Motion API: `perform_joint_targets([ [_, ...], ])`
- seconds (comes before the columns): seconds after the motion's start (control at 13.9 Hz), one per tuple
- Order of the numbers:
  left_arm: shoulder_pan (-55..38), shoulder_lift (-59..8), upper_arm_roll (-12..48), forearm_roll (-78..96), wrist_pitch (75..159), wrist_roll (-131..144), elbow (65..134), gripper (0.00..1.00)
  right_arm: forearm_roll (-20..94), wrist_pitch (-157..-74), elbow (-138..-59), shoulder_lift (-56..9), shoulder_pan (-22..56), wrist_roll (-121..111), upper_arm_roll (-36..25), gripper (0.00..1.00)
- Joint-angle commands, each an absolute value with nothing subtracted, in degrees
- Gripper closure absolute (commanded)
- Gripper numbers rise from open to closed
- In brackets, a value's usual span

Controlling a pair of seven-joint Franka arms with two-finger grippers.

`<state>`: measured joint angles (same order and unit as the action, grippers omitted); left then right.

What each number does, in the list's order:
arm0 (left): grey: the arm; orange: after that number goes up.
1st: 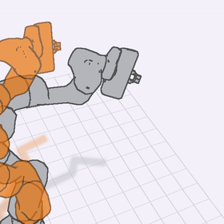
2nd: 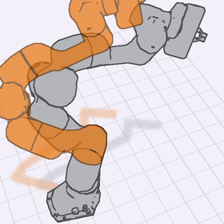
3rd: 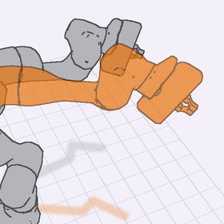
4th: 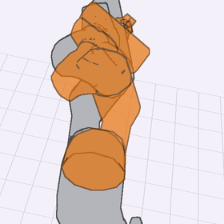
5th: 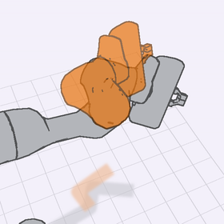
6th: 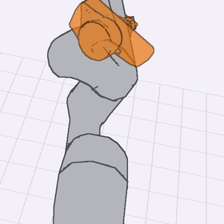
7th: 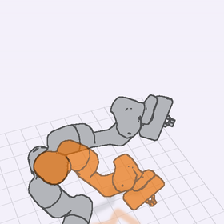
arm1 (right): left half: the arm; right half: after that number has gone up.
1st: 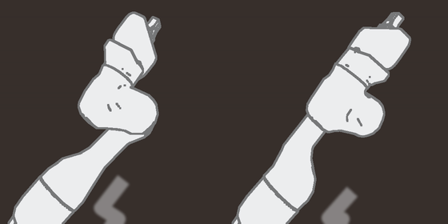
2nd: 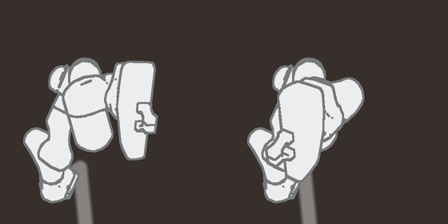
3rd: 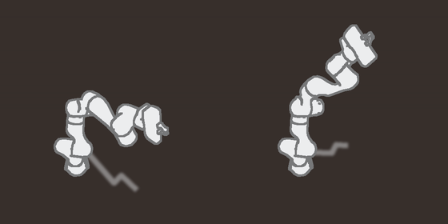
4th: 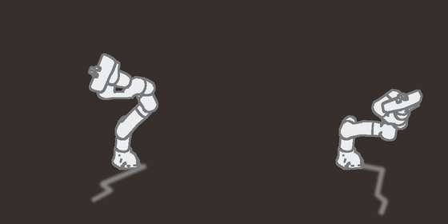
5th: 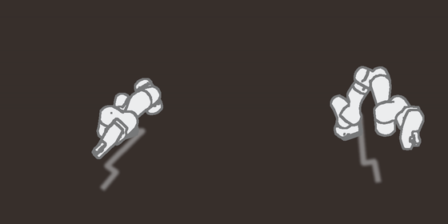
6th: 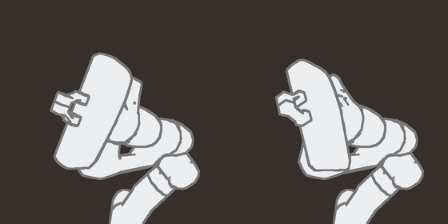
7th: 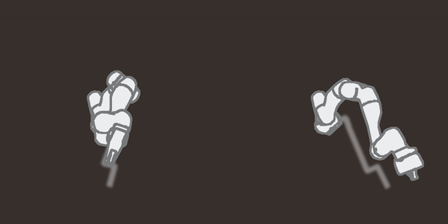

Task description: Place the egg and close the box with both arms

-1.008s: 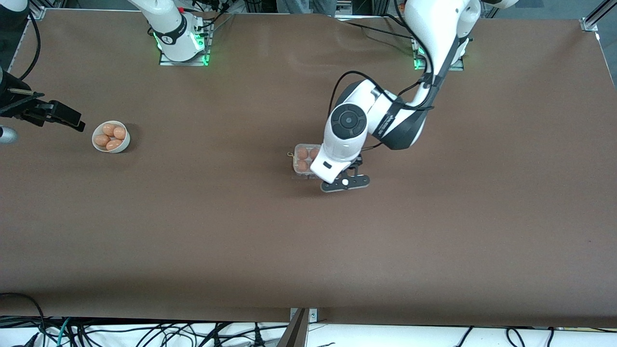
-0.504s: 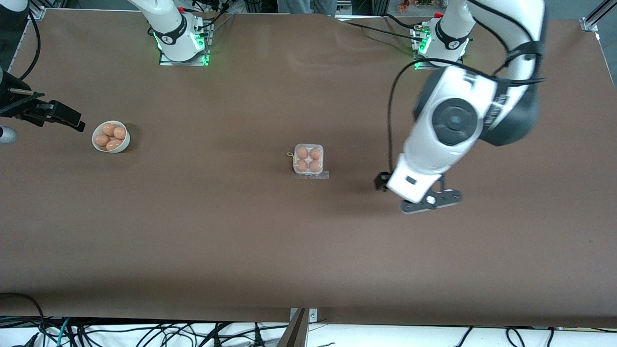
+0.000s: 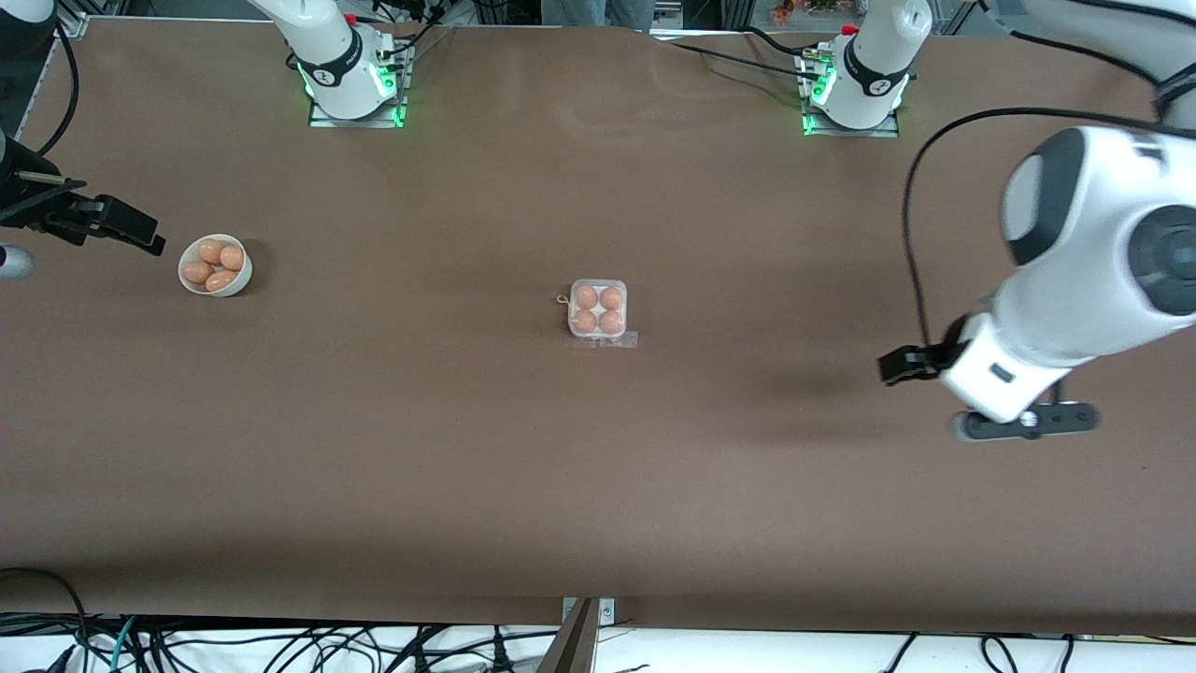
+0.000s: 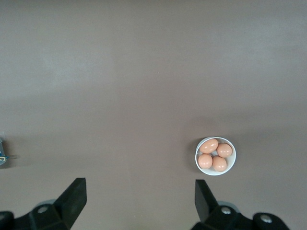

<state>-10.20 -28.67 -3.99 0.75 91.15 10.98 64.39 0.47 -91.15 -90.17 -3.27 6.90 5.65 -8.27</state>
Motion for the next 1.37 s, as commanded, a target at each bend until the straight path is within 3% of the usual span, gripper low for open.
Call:
perform_joint_targets([
  [0.0,-6.3,-24.8,-3.2,-0.8,90.0,3.1,65.6,0.00,0.4,-91.3,-90.9,-2.4,6.8,5.7,-8.0,0.00],
  [0.65,-4.6,-9.8,-3.3,-0.6,90.6,-1.2,83.7,0.00,0.4,-91.4,-90.9,-2.4,6.8,5.7,-8.0,0.00],
  [1.3,-4.5,-4.8,-3.3,-0.2,91.1,-1.2,89.6,0.00,0.4,-91.3,-90.9,-2.4,6.8,5.7,-8.0,0.00],
])
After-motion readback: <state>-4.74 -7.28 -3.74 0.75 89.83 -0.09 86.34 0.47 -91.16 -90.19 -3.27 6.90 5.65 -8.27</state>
